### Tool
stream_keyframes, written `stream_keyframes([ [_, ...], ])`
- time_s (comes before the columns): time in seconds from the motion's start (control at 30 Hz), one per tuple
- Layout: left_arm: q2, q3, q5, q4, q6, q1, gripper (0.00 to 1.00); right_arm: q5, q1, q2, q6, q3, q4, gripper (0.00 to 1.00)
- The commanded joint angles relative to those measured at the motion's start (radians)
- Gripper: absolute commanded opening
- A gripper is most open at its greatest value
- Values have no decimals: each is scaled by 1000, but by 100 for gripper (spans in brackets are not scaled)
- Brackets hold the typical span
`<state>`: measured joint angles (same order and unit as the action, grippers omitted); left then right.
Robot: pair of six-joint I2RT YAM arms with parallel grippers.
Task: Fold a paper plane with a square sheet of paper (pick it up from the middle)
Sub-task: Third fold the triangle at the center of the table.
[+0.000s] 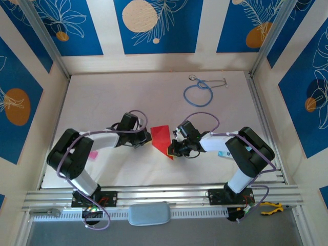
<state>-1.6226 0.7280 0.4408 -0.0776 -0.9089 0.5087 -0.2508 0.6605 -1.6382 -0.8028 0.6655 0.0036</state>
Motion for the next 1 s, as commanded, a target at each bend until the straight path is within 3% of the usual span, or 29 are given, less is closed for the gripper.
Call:
stream_keyframes([
  [0.0, 24, 28, 33, 29, 18, 7, 6, 65, -1, -9, 12, -21, -127, 0],
  [0.3, -91, 55, 124, -75, 2, 72, 6, 62, 0, 3, 17, -19, -126, 0],
  [0.73, -156, 14, -1, 38, 61, 74, 2, -21, 22, 93, 88, 72, -121, 3],
  [0.97, -160, 32, 1, 55, 73, 73, 2, -42, 60, -19, 125, 184, -132, 4],
])
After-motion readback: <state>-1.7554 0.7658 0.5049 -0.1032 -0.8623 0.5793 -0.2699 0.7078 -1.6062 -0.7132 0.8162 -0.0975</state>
